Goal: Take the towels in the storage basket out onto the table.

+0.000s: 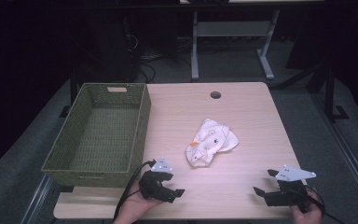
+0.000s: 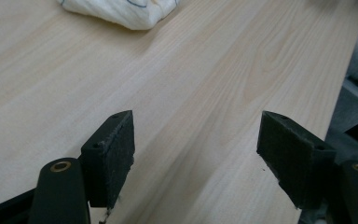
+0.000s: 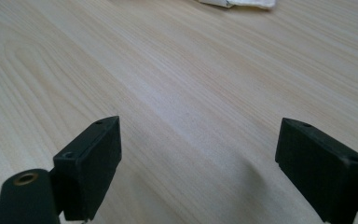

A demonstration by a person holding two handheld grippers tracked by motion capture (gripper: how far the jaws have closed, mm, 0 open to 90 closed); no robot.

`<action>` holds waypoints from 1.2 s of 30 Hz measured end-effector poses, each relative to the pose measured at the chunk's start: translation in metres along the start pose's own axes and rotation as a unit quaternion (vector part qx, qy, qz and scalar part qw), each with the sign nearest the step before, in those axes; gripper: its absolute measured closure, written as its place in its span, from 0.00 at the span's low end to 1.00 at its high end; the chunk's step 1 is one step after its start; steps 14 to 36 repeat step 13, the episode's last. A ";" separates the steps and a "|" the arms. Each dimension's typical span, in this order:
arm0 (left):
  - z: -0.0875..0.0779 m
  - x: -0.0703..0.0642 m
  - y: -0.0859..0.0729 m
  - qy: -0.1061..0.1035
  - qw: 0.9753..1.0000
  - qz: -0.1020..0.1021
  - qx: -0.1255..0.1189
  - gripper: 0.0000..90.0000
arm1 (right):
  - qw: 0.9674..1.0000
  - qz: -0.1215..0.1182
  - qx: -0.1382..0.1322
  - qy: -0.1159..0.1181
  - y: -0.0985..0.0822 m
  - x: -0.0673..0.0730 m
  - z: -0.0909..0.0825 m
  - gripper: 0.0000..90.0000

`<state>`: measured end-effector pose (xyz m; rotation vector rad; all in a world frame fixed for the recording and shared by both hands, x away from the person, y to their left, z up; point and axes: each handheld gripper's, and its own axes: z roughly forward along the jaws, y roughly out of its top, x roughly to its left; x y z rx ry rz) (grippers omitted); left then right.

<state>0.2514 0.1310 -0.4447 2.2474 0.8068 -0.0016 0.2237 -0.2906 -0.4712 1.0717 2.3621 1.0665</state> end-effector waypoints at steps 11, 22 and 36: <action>0.003 -0.005 -0.001 0.036 0.999 0.029 -0.002 0.30 | 1.000 -0.010 -0.004 0.009 0.003 0.003 0.001 0.16; 0.004 -0.006 -0.001 0.039 0.999 0.036 0.000 0.30 | 1.000 -0.013 -0.002 0.012 0.003 0.002 0.001 0.16; 0.004 -0.006 -0.001 0.039 0.999 0.036 0.000 0.30 | 1.000 -0.013 -0.002 0.012 0.003 0.002 0.001 0.16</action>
